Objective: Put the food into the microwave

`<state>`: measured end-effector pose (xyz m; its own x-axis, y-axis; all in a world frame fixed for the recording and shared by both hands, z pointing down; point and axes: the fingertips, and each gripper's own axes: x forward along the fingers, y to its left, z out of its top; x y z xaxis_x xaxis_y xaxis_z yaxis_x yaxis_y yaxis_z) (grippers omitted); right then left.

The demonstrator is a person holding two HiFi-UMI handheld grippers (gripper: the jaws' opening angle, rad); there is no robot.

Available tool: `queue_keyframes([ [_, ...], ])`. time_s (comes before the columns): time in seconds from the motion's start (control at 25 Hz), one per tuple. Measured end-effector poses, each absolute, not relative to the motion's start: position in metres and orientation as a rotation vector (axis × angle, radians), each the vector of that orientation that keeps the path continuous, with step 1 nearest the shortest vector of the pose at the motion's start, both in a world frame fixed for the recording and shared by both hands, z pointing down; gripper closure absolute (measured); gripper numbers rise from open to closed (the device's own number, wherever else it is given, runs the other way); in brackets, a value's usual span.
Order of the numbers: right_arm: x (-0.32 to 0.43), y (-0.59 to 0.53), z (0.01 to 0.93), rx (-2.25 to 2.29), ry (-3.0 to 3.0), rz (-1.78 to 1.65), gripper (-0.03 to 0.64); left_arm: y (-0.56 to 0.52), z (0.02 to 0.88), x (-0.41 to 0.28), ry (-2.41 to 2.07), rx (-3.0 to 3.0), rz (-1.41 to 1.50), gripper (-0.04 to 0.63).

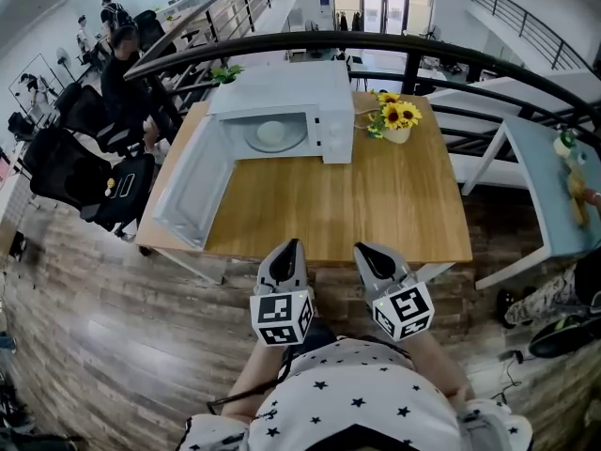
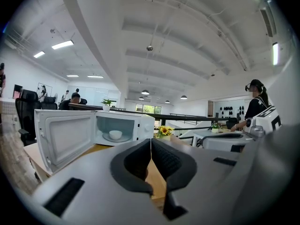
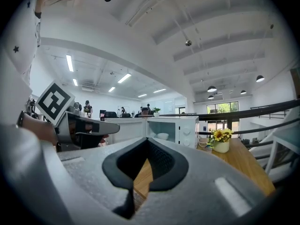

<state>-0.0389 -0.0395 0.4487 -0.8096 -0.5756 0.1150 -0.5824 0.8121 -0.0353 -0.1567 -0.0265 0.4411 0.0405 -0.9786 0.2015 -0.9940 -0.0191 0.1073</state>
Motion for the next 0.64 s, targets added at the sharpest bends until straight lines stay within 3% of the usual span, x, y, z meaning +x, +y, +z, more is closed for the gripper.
queue_keyframes([
  [0.64, -0.0418, -0.0497, 0.4515, 0.946, -2.894, 0.126, 0.612, -0.0345, 0.4435, -0.1615, -2.020, 2.104, 0.100, 0.588],
])
